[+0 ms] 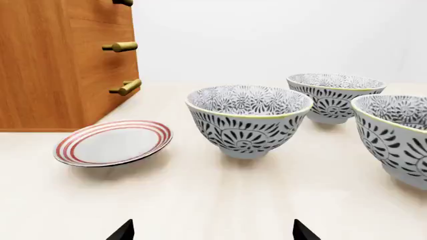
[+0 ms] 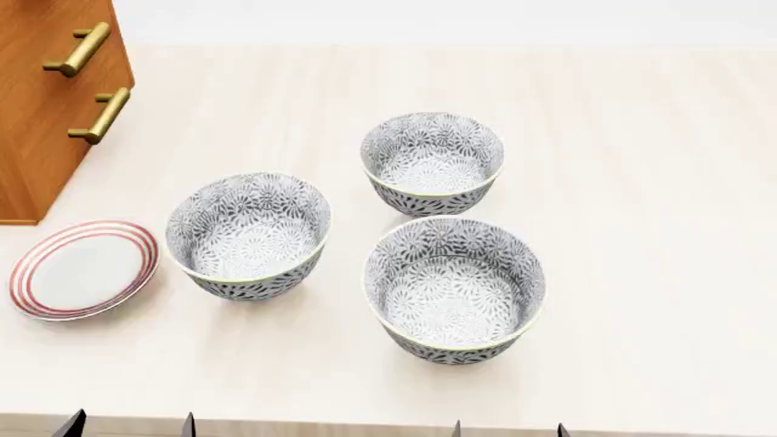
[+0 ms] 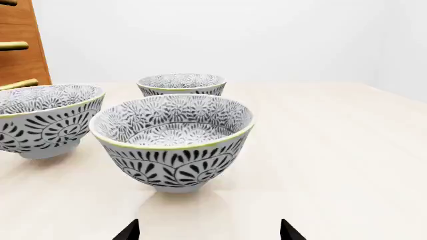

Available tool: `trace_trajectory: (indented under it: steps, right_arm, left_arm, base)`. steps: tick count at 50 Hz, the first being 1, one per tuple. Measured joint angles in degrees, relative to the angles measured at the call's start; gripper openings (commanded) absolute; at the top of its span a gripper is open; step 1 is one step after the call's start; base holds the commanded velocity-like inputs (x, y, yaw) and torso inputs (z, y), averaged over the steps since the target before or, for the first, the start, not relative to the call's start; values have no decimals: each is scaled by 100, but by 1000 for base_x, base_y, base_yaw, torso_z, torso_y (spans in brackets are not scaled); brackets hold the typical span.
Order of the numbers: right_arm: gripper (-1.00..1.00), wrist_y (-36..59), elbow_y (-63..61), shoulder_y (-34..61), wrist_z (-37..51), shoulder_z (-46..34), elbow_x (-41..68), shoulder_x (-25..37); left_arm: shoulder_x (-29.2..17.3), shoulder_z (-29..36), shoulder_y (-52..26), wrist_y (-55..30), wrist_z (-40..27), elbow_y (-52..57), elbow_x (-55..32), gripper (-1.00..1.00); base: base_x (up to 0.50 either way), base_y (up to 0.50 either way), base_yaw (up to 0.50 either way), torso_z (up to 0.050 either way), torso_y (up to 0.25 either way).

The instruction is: Stack the bowl at the front on the bowl in the middle.

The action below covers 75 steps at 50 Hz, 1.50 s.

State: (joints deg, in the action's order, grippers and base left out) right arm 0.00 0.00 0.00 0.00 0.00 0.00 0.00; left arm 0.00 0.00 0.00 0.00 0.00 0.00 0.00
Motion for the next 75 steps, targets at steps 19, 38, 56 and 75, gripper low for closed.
trace_trajectory:
  steps: [19, 38, 56, 75]
  right_arm:
    - [100, -73, -36, 56, 303, -250, 177, 191]
    - [100, 1464, -1542, 434, 606, -424, 531, 441]
    - [100, 4431, -3548, 1950, 1029, -320, 1032, 599]
    - [100, 5842, -4151, 3074, 1284, -302, 1265, 704]
  left_arm:
    - [-207, 200, 0, -85, -188, 106, -280, 100]
    - [-517, 406, -522, -1766, -283, 1464, -860, 100]
    - [-726, 251, -2070, -4445, -635, 3286, -1590, 100]
    - [-796, 62, -3277, -5695, -882, 3936, -2024, 100]
  base:
    - [0, 0, 0, 0, 0]
    - [0, 0, 0, 0, 0]
    - [0, 0, 0, 0, 0]
    - [0, 53, 0, 0, 0]
